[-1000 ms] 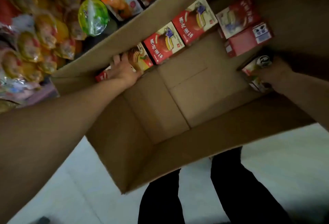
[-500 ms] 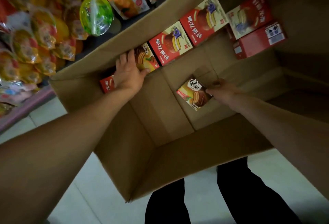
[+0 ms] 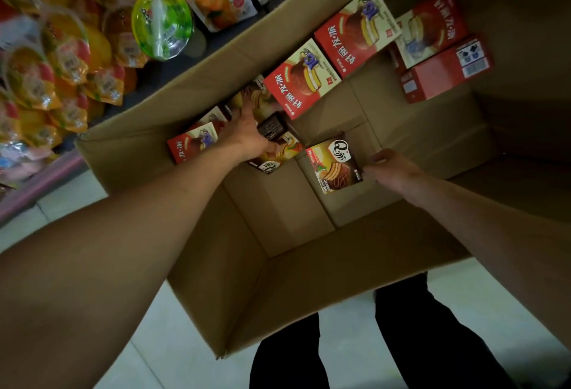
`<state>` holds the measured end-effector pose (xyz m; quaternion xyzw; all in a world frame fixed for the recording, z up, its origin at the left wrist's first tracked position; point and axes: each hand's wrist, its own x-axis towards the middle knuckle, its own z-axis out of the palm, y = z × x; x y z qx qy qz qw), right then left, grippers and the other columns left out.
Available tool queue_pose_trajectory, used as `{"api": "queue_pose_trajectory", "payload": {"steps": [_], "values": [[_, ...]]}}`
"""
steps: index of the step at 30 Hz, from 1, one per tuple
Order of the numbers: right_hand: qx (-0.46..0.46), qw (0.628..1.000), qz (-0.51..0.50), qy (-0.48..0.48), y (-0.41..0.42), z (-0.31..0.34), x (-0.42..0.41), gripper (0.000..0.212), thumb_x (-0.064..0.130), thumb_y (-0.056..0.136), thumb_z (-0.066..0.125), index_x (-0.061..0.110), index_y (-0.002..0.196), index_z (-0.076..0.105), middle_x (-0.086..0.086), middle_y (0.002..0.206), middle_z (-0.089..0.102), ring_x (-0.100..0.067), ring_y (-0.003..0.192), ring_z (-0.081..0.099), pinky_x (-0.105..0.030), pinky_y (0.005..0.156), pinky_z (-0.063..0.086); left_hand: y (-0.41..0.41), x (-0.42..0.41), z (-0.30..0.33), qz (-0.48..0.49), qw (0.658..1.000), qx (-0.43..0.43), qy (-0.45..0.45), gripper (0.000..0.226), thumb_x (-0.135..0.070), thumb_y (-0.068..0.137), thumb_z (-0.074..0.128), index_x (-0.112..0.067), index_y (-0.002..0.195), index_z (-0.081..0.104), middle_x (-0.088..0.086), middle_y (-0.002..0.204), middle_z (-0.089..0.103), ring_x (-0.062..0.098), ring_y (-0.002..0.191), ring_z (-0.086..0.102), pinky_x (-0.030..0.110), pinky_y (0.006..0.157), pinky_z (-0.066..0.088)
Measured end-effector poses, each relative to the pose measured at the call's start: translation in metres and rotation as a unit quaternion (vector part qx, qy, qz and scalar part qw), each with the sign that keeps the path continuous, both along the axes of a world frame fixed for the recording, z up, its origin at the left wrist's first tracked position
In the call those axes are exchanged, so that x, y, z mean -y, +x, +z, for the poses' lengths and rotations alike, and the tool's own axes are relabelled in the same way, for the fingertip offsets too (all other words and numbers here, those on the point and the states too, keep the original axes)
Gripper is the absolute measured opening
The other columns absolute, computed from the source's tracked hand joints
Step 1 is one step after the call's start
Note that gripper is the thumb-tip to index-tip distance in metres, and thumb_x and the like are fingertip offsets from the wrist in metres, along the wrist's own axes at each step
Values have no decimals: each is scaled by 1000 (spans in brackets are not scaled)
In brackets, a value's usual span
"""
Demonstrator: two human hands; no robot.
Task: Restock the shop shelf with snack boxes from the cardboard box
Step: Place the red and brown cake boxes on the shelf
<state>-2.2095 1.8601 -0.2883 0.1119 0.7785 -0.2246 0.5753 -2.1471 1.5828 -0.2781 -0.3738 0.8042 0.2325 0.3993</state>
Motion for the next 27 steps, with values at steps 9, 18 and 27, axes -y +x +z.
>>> {"api": "queue_pose_trajectory", "payload": {"steps": [9, 18, 27], "values": [[14, 993, -112, -41, 12, -19, 20, 76, 33, 83, 76, 20, 147, 39, -5, 148, 47, -25, 130, 49, -35, 102, 40, -21, 22, -25, -50, 995, -64, -52, 116, -64, 70, 75, -17, 156, 13, 11, 158, 18, 33, 147, 18, 51, 117, 24], [50, 941, -330, -45, 36, -33, 52, 60, 22, 77, 82, 13, 129, 52, -5, 115, 68, -19, 87, 68, -35, 68, 56, 13, -47, -39, 59, 991, 18, 122, 50, -42, 71, 85, -16, 102, 56, 2, 105, 63, 13, 80, 59, 18, 51, 48], [116, 975, -176, -65, 45, -27, 40, 49, 12, 69, 84, 16, 112, 59, 2, 91, 67, -15, 79, 63, -22, 58, 40, 66, -76, -34, -23, 966, 113, 232, 76, -22, 74, 85, -18, 138, 44, 1, 128, 57, 12, 101, 57, 21, 79, 49]]}}
